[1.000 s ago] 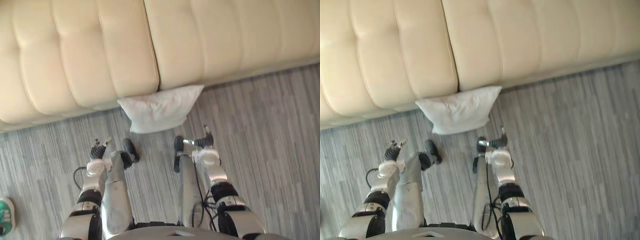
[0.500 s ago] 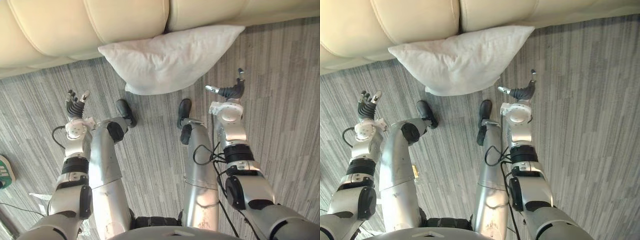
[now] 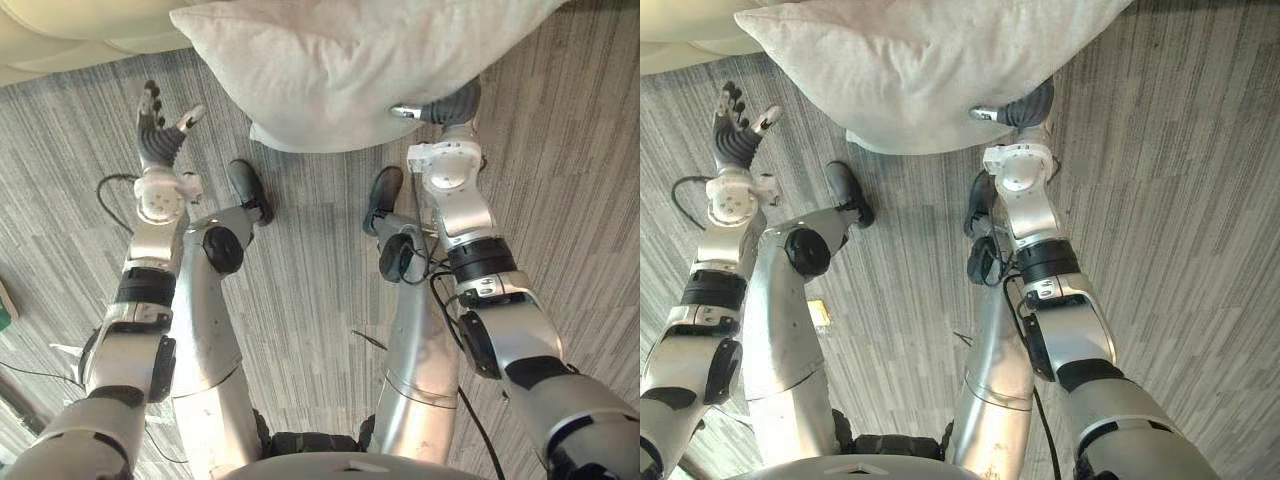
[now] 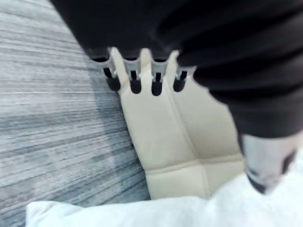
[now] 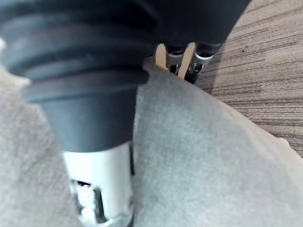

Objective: Pick up cushions and gather them together orderly.

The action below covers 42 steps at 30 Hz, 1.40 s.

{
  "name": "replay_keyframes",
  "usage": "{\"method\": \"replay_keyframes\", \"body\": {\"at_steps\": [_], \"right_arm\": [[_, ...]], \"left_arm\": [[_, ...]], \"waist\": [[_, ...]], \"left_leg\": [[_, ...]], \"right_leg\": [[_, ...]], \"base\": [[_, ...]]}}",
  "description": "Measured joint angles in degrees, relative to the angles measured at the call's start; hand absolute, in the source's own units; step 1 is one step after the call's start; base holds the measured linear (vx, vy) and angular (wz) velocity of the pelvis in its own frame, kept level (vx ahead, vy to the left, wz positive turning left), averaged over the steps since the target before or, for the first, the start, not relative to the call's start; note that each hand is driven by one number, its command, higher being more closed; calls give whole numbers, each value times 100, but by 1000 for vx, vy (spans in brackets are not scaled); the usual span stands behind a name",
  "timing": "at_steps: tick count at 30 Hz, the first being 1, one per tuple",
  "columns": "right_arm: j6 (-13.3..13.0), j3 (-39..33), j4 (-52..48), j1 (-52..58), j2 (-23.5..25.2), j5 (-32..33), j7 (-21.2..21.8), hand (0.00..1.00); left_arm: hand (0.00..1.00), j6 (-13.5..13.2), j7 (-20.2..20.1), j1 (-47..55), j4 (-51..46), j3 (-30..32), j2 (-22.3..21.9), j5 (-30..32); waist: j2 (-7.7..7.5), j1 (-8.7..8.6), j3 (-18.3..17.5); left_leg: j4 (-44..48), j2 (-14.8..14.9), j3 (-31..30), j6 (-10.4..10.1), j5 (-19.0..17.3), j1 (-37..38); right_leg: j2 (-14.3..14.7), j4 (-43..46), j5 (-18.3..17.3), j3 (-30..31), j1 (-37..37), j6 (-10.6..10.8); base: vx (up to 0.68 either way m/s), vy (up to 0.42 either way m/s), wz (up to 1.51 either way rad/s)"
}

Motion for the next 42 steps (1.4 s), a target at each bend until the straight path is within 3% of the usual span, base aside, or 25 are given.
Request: {"method": "replay_keyframes", "body": {"at_steps": [7, 12, 20, 28, 37, 42], "right_arm": [[64, 226, -68, -167, 189, -6, -194, 100], [272, 472, -671, -153, 414, -203, -437, 100], [389, 476, -1451, 6, 444, -463, -625, 100], [357, 640, -2250, 183, 471, -568, -610, 100], [196, 592, -2641, 796, 776, -526, -470, 100], [-111, 575, -3249, 1506, 992, -406, -304, 100]], "left_arm": [[100, 15, 304, -550, -92, -585, -133, 330], [100, 47, 588, -601, -496, -825, -422, 490], [100, 159, 823, -598, -624, -850, -499, 450], [100, 191, 824, -393, -674, -862, -494, 421], [100, 184, 819, 305, -1427, -832, -707, 299], [100, 159, 817, 999, -2254, -805, -781, 291]], "waist": [[0, -88, 0], [1, -141, 0], [5, -155, -4], [10, -186, -24], [10, -191, -68], [7, -196, -135]], "left_leg": [[-66, -17, -120, -55, 70, -105], [-179, -8, -195, -139, 218, -181], [-260, 50, -310, -199, 357, -175], [-935, -16, -316, -370, 549, 510], [-1315, -46, -330, -442, 625, 1409], [-1584, -77, -357, -552, 555, 2295]], "right_leg": [[-2, 49, -59, -108, -74, -30], [37, 8, -12, -186, -145, -115], [117, -36, 21, -295, -96, -176], [167, -662, 151, -482, 613, -335], [250, -1101, 172, -581, 1563, -345], [282, -1418, 99, -693, 2511, -361]], "base": [[-53, 10, 5], [-54, 1, 0], [-62, -8, -2], [-76, -27, 0], [-21, -35, -3], [6, -48, 1]]}}
